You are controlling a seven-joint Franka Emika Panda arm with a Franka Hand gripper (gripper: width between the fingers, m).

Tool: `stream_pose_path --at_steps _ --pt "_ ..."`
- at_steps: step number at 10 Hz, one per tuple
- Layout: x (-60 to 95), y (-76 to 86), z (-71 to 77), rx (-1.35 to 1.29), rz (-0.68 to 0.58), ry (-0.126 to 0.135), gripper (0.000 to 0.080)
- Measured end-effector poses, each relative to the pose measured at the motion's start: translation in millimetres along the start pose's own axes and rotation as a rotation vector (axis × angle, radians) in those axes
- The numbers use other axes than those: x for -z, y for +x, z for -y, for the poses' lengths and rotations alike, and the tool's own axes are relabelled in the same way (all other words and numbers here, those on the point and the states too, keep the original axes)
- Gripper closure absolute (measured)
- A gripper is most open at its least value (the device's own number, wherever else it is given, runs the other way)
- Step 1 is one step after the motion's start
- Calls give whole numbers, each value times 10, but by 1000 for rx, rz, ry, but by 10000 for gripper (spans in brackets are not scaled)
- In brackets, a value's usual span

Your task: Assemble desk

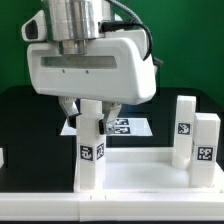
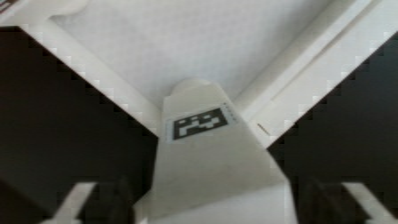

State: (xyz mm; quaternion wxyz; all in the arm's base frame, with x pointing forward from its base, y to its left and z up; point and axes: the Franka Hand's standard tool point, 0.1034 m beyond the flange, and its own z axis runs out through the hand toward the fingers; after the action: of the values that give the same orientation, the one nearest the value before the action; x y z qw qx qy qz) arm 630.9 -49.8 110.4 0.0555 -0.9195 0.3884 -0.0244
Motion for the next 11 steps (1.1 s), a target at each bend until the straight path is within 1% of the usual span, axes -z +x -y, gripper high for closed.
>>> stream_pose_path --at_steps 1,2,3,4,5,6,7,9,10,11 --pt "-2 -3 2 -104 1 0 359" --pt "5 10 -12 -211 -1 0 517" --pt "11 16 -15 -326 -2 0 515" --pt "5 -2 -2 -516 -1 -1 515" --pt "-2 -17 23 -712 -2 7 515" --pt "-12 -6 23 -943 -3 42 515" --pt "-6 6 4 -1044 2 54 515" --pt "-11 7 13 -1139 3 55 515" --pt "-11 7 11 -1106 2 54 515" --pt "-13 5 8 -1003 -5 48 412"
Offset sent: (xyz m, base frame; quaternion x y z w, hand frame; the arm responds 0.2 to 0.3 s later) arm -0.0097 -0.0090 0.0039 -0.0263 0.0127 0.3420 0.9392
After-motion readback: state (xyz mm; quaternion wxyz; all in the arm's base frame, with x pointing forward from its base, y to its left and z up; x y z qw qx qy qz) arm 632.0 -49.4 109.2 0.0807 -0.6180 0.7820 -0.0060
